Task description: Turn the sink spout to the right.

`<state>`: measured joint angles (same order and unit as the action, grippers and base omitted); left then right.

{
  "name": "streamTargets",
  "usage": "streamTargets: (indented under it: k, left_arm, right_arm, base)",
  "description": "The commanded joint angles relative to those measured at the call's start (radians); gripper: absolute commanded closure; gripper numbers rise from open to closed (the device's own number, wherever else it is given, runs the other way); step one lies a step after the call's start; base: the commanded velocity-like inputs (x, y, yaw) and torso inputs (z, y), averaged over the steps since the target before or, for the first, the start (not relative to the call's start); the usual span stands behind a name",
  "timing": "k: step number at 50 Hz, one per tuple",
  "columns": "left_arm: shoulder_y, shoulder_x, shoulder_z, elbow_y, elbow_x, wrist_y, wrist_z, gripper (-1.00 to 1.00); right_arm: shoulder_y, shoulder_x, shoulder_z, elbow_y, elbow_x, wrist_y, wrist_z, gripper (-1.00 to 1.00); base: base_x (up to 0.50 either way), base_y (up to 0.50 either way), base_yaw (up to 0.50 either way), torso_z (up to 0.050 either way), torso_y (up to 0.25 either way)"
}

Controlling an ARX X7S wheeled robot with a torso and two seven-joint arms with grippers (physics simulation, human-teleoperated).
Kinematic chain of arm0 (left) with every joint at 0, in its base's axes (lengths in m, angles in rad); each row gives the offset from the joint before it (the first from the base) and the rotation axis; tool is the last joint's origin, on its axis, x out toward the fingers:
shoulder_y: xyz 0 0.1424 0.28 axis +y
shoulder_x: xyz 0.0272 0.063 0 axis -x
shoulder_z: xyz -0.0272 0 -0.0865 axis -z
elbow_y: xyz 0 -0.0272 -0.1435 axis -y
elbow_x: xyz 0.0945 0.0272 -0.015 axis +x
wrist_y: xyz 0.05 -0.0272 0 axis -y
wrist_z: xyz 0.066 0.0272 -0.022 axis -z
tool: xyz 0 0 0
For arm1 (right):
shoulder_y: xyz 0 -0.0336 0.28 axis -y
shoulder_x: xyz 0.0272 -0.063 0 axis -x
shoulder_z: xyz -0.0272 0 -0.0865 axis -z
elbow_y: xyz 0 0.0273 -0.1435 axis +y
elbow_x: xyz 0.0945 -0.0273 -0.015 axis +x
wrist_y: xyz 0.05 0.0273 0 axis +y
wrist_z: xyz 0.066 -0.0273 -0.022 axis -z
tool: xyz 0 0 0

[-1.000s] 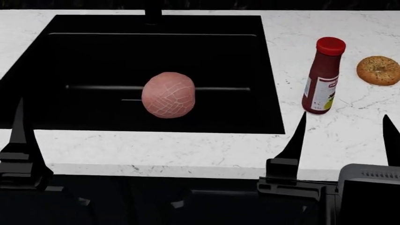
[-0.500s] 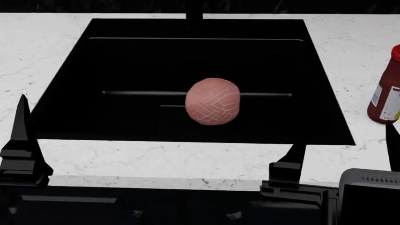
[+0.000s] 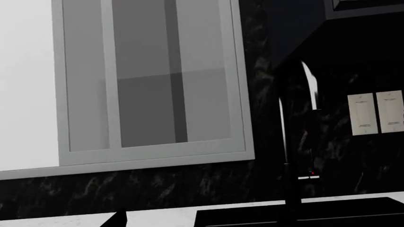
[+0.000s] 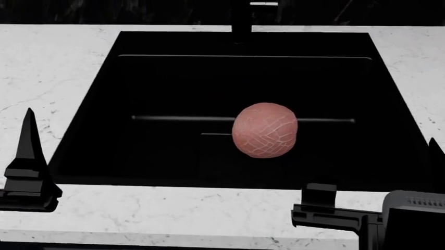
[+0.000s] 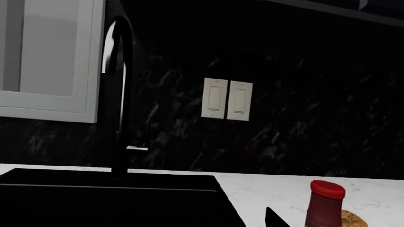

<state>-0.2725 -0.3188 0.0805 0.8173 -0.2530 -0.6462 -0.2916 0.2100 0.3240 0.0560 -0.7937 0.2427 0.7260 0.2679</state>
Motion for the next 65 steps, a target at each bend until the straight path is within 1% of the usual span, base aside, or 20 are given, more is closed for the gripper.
streamTargets:
  k: [1,15,24,35,65]
  left_arm:
    - [-0.002,-0.003,0.015,-0.005,0.003,0.004,-0.004,-1.00]
    - [0.010,-0.012,0.022,-0.035,0.007,0.049,0.007,-1.00]
    - [0.004,-0.015,0.029,-0.025,0.003,0.029,-0.001,-1.00]
    - [0.004,-0.018,0.033,-0.033,0.002,0.048,0.001,-1.00]
    - [-0.010,-0.021,0.047,-0.034,0.000,0.029,-0.021,-1.00]
  right_arm:
    - [-0.003,0.006,-0.006,0.011,0.000,-0.008,0.002,-1.00]
    - [0.000,0.008,-0.018,0.014,0.001,-0.013,0.005,-1.00]
    - [-0.009,0.008,-0.017,0.012,0.006,-0.017,0.008,-1.00]
    - [-0.013,0.012,-0.023,0.016,0.004,-0.027,0.010,-1.00]
    - [-0.013,0.022,-0.022,0.019,0.015,-0.027,0.020,-1.00]
  base:
    - [0.25,0.06,0.00,0.000,0.000]
    - [0.25,0.04,0.00,0.000,0.000]
    - [0.25,0.04,0.00,0.000,0.000]
    - [0.25,0.02,0.00,0.000,0.000]
    - [0.25,0.00,0.00,0.000,0.001]
